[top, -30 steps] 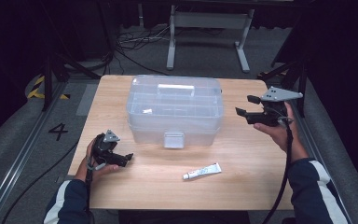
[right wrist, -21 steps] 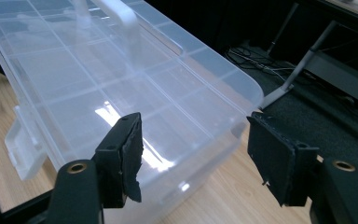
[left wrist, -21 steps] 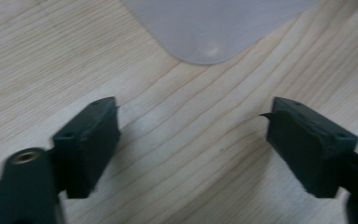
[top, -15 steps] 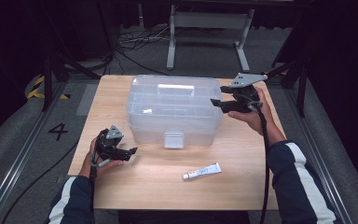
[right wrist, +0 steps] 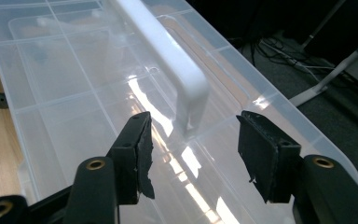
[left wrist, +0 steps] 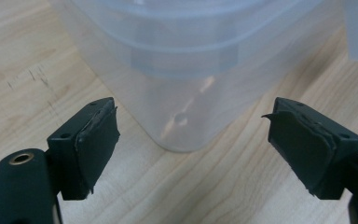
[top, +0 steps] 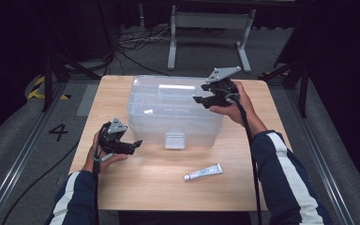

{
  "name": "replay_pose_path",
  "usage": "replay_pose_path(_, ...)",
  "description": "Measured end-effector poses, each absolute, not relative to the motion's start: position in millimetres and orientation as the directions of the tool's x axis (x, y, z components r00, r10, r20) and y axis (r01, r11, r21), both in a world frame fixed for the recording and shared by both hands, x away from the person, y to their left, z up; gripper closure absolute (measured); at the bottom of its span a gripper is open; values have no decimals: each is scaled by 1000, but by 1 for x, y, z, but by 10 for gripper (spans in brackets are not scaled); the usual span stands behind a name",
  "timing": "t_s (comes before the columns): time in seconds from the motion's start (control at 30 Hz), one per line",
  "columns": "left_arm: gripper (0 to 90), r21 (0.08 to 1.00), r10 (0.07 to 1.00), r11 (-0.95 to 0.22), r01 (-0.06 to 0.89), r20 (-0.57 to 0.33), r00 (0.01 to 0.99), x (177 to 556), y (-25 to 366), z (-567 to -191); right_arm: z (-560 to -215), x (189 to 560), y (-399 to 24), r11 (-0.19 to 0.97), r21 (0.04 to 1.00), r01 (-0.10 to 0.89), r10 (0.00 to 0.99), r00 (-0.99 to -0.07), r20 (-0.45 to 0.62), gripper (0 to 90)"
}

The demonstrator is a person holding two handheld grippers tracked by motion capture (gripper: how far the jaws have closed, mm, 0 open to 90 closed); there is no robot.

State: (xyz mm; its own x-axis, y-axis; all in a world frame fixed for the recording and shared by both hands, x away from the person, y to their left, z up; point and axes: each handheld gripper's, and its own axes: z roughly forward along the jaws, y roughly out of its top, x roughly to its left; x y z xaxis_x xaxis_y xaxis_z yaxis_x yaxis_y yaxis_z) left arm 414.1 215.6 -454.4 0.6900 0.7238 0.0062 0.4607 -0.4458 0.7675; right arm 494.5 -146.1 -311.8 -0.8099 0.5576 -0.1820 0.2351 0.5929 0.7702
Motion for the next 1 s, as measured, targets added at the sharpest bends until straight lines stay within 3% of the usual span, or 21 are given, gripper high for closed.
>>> replay_pose_path(0.13, 166, 774, 709, -448, 447, 4, 705, 418, 211, -450, -311, 504, -136, 621, 745, 244, 553, -810, -196, 488)
replay_pose_path(0.5, 157, 793, 722, -427, 436, 9, 692, 425, 208, -446, -313, 515, -114, 656, 714, 244, 528, -824, -204, 727)
replay_pose_path(1.0, 186, 801, 714, -398, 447, -35, 699, 413, 205, -445, -317, 505, -121, 650, 726, 225, 529, -820, -220, 746)
